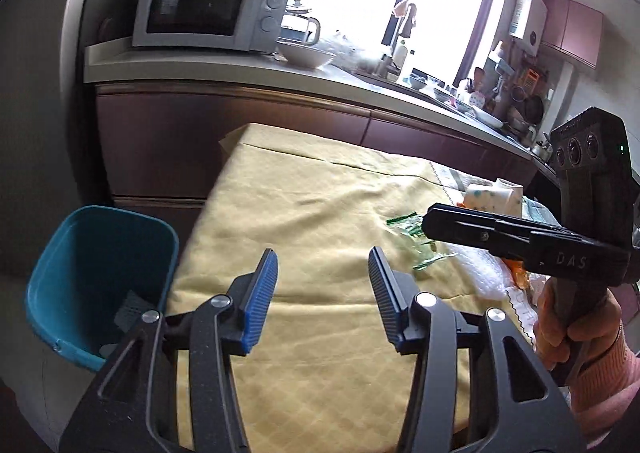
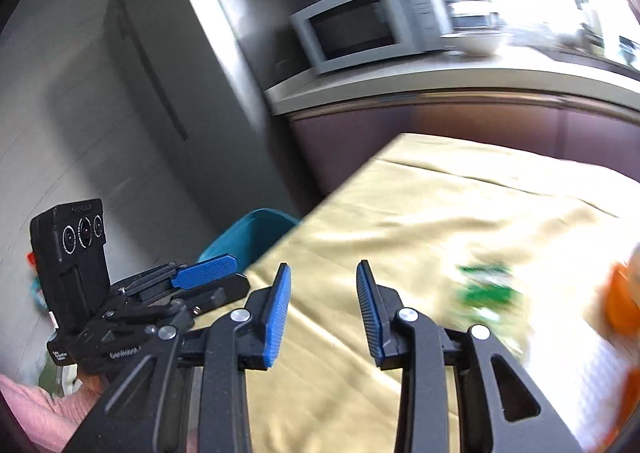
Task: Collect trash
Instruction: 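Move both open tools back over the table, then grasp the green candy wrapper with the left tool while the right tool grasps the white foam net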
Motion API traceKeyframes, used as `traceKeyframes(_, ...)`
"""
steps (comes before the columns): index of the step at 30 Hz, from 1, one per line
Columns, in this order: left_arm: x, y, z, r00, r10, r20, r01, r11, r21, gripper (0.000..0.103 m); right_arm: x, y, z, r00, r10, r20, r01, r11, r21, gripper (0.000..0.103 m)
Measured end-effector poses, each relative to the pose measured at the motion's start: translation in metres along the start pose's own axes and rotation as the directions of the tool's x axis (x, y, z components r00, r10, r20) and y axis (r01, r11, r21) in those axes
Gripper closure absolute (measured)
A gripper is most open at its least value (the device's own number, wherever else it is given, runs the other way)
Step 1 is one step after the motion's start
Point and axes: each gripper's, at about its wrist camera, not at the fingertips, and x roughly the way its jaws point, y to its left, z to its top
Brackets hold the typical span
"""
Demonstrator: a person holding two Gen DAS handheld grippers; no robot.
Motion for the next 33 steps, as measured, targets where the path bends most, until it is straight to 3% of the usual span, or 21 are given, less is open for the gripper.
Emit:
traceKeyframes(9, 0.052, -0.064, -0.005, 0.989, -0.103, -0.103, 0.111, 0.991, 0.076, 0.05, -0.06, -0.072, -0.044, 0.98, -0.199, 0.017, 0.194, 0.97, 0.148, 0.062)
traceKeyframes(13, 0.075, -0.084, -0.003, 0.983, -0.115, -0.14, 0.128, 0.987, 0.092, 0.046, -0.079, -0.094, -0.062, 0.967, -0.255, 0.013, 0.248, 0.949, 0.194, 0.055)
traceKeyframes(30, 0.135, -0.098, 0.01, 0.962, -0.103, -0.254, 0.123, 0.99, 0.063, 0.048, -0.071, -0.12, -0.082, 0.956, -0.288, -0.051, 0.291, 0.917, 0.272, 0.048)
traceKeyframes(33, 0.144, -0.096, 0.011, 0.952, -0.121, -0.281, 0.139, 0.989, 0.045, 0.049, -0.068, -0.122, -0.082, 0.957, -0.284, -0.053, 0.287, 0.915, 0.284, 0.042)
